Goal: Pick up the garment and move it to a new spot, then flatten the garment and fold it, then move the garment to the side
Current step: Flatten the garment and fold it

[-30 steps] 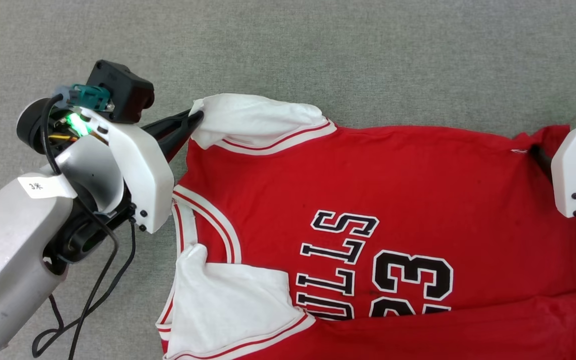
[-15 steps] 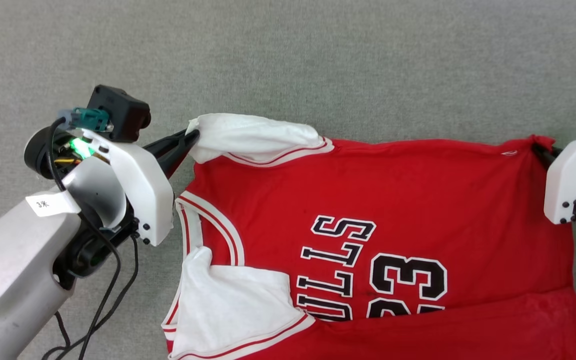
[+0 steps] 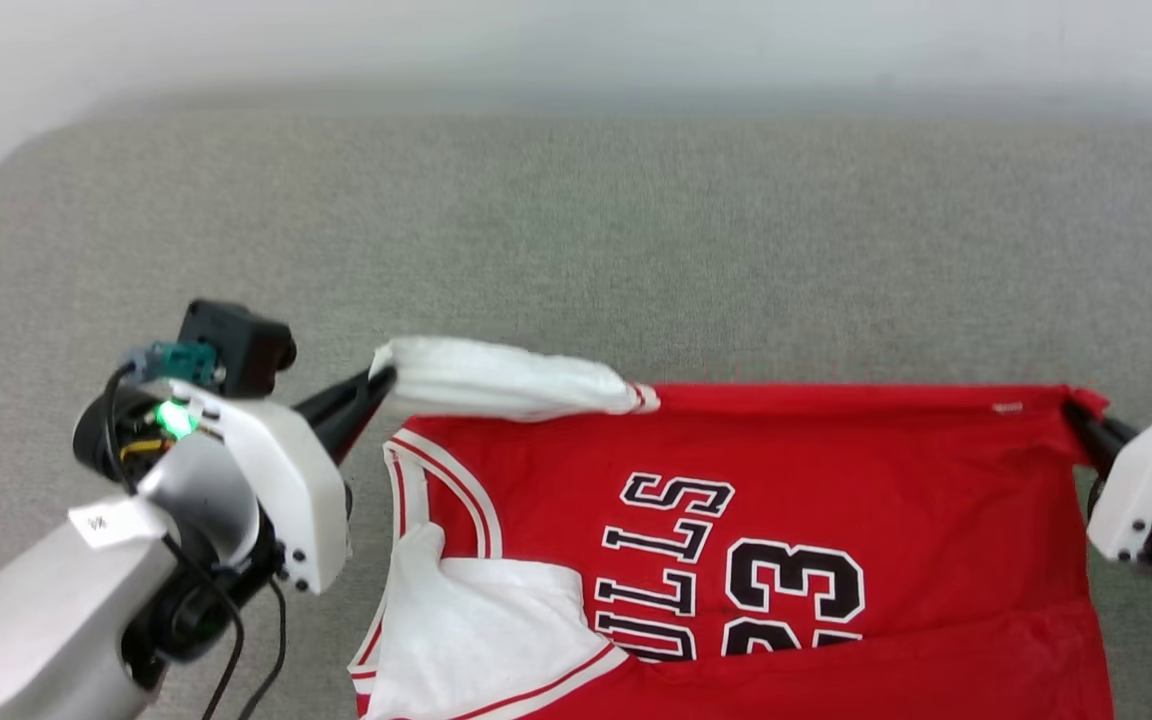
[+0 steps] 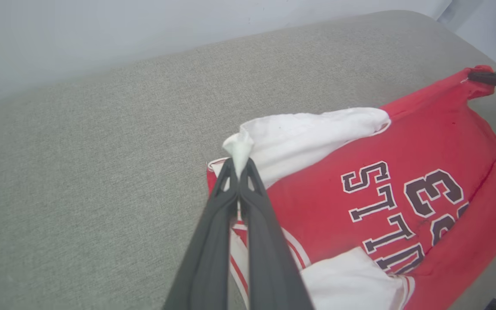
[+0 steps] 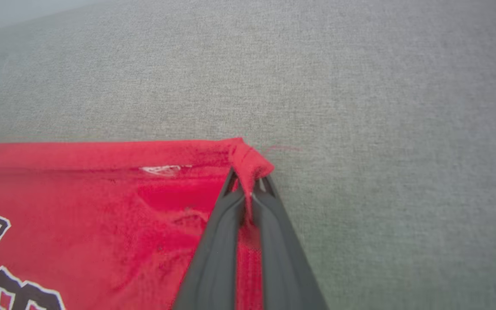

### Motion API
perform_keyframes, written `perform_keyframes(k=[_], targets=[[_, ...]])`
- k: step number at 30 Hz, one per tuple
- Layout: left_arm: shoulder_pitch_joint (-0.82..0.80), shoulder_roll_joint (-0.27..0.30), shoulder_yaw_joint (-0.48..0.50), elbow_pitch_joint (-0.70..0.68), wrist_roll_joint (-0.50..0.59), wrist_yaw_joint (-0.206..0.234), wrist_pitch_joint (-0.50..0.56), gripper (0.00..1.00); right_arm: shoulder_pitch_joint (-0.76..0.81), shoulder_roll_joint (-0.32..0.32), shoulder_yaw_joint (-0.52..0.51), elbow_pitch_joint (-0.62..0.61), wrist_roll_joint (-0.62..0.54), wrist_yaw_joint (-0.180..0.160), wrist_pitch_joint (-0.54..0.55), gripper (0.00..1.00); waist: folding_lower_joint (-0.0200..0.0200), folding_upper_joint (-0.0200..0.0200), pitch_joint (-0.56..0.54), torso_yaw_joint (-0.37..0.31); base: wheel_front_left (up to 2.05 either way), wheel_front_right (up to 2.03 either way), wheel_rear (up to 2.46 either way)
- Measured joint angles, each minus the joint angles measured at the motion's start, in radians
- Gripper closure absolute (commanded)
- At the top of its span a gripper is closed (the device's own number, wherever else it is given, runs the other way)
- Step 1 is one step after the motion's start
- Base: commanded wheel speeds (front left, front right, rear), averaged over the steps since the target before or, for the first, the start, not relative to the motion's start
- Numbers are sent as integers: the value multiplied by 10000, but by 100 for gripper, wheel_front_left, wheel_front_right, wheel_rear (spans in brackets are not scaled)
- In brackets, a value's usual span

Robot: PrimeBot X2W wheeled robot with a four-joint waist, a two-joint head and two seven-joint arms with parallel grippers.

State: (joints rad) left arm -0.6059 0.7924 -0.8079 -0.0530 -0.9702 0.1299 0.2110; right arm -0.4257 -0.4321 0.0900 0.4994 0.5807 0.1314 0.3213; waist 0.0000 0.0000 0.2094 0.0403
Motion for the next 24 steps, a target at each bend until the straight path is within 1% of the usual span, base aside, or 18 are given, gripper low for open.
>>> perform_keyframes(k=[5, 11, 18, 24], targets=[[874, 226, -119, -420, -155, 303, -178, 100, 906, -13, -142, -345, 403, 0, -236, 100, -1, 0, -608, 103, 0, 0, 0], [1900, 596, -462, -727, -282, 431, -265, 100, 2013, 71, -314, -855, 1070, -2, -125, 100, -1, 0, -1058, 272, 0, 0, 0], [2841, 675, -907, -826, -451, 535, -309, 100, 3137, -192, -311, -1434, 1636, -2, 153, 100, -1, 0, -1270, 355, 0, 0, 0], [3173, 451, -1315, -554, -370, 489, -255, 100, 3684, -637, -86, -1772, 1900, -2, 506, 100, -1, 0, -1227, 327, 0, 0, 0]])
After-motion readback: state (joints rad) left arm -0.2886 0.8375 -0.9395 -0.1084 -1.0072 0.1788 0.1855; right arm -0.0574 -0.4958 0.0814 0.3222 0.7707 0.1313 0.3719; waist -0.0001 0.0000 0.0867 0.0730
